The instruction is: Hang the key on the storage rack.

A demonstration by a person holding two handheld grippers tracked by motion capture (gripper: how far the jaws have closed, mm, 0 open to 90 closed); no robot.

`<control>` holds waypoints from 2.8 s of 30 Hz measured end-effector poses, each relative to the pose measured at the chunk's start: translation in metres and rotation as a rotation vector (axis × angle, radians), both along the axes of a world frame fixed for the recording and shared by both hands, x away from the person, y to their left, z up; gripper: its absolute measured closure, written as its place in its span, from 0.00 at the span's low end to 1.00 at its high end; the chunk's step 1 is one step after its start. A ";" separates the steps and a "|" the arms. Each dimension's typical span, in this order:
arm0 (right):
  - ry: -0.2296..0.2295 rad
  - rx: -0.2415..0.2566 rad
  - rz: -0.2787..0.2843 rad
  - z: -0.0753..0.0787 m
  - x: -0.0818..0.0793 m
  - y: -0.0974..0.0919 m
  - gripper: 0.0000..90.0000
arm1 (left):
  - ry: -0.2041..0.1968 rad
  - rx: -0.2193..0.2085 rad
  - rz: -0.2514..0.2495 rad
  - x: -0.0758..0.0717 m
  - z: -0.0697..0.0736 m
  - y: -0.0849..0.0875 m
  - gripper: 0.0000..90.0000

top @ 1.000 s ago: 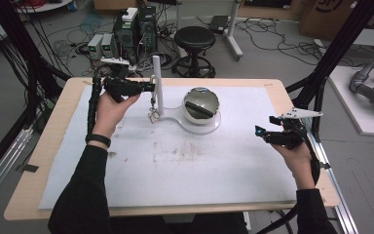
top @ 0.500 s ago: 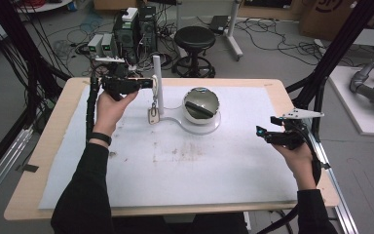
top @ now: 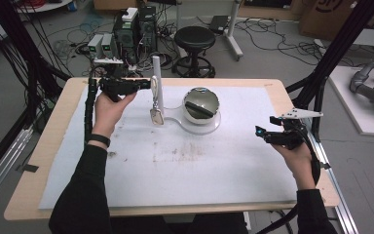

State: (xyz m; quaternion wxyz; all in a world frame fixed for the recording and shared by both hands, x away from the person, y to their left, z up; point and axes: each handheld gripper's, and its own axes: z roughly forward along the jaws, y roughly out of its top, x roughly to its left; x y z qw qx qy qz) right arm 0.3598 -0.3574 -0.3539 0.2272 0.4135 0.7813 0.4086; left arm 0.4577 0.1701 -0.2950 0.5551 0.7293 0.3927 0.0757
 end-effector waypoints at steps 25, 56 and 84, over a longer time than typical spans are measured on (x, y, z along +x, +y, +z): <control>0.001 0.006 -0.008 0.003 -0.001 -0.004 0.30 | -0.099 0.177 0.063 -0.055 0.011 0.021 0.56; 0.047 -0.008 0.013 0.001 0.003 -0.004 0.29 | 0.000 0.487 0.021 -0.115 -0.037 0.026 0.25; 0.054 -0.015 0.017 0.002 0.004 -0.004 0.29 | -0.001 0.499 0.011 -0.117 -0.035 0.031 0.25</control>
